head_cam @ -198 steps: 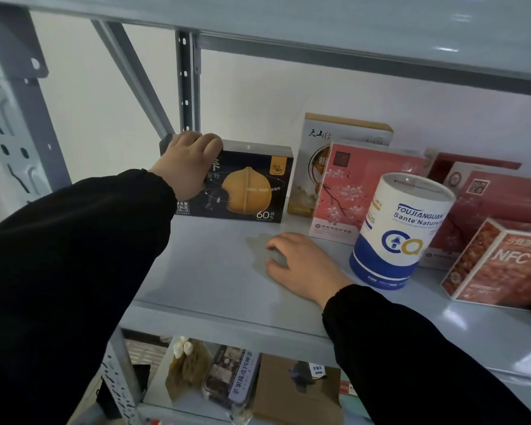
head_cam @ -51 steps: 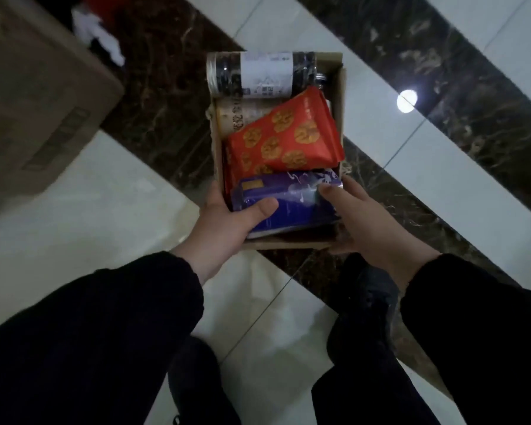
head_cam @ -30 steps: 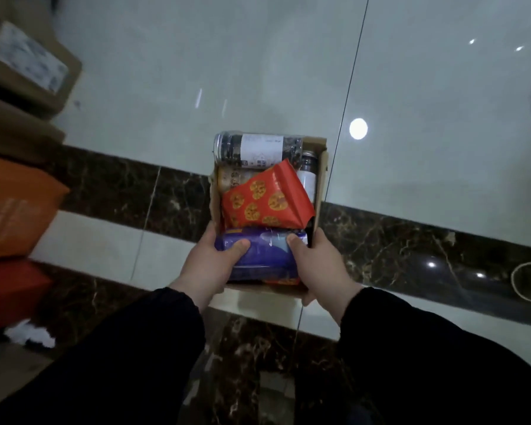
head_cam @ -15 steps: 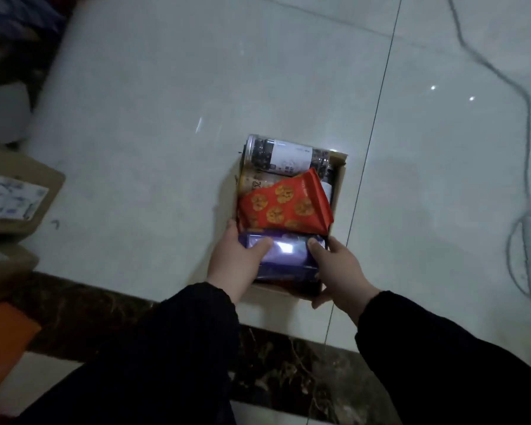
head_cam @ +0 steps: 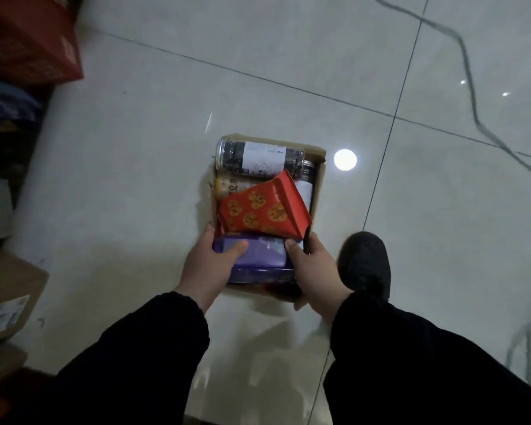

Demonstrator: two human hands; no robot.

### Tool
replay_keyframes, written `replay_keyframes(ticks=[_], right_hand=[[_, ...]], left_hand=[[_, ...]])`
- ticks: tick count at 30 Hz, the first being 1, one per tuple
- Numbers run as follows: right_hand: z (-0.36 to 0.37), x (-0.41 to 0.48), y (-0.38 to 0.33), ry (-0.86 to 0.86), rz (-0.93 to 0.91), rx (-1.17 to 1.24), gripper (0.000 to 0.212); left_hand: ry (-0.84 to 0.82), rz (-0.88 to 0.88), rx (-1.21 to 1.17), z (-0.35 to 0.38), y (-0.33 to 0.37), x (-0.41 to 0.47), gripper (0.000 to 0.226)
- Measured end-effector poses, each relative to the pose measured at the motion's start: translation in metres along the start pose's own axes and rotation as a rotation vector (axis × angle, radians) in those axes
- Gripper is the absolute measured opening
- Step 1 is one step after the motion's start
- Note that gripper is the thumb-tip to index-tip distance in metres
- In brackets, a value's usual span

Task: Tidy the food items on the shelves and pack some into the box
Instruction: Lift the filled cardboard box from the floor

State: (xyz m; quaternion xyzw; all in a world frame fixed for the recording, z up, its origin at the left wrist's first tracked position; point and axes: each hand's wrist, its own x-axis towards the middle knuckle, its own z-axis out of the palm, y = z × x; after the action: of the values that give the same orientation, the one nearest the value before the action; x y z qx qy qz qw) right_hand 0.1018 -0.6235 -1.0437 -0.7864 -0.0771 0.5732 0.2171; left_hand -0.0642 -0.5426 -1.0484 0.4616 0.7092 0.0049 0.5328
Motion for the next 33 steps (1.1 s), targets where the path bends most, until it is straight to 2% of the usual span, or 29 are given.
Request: replay_keyframes(ticks=[4, 7, 9, 11, 14, 17, 22, 24, 25, 30, 33], right_hand=[[-0.031, 0.040, -0.041, -0.005, -0.078, -0.019, 0.031], [-0.053, 0.058, -0.071, -0.071, -0.105, -0.044, 0.037], [-0.065, 0.064, -0.092, -0.129, -0.112, -0.064, 0.037], [-0.073, 0.069, -0.106, -0.182, -0.113, -0.064, 0.037], [-0.080, 0.073, -0.120, -0.243, -0.124, -0.093, 0.045], [-0.077, 0.076, -0.135, -0.327, -0.144, -0.201, 0.052], [-0.041, 0.081, -0.169, -0.452, -0.191, -0.356, 0.055], [-0.022, 0.084, -0.182, -0.478, -0.241, -0.424, 0.069], [-0.011, 0.084, -0.187, -0.480, -0.265, -0.466, 0.076], [0.054, 0.081, -0.210, -0.460, -0.380, -0.620, 0.075], [0.093, 0.076, -0.213, -0.439, -0.403, -0.605, 0.066]], left_hand=[[0.004, -0.054, -0.044, 0.008, 0.050, 0.026, 0.063], [-0.001, -0.091, -0.128, 0.011, 0.076, 0.041, 0.077], [-0.001, -0.106, -0.192, 0.013, 0.083, 0.049, 0.076], [-0.008, -0.140, -0.268, 0.013, 0.088, 0.053, 0.069], [0.004, -0.176, -0.360, 0.013, 0.087, 0.052, 0.045], [0.015, -0.205, -0.454, 0.012, 0.079, 0.041, 0.043], [0.166, -0.253, -0.715, -0.002, 0.049, 0.030, 0.072], [0.179, -0.247, -0.793, -0.010, 0.036, 0.025, 0.093], [0.184, -0.219, -0.817, -0.014, 0.028, 0.023, 0.096], [0.318, -0.168, -0.968, -0.035, -0.005, 0.023, 0.096], [0.426, -0.273, -1.017, -0.053, -0.018, 0.029, 0.083]])
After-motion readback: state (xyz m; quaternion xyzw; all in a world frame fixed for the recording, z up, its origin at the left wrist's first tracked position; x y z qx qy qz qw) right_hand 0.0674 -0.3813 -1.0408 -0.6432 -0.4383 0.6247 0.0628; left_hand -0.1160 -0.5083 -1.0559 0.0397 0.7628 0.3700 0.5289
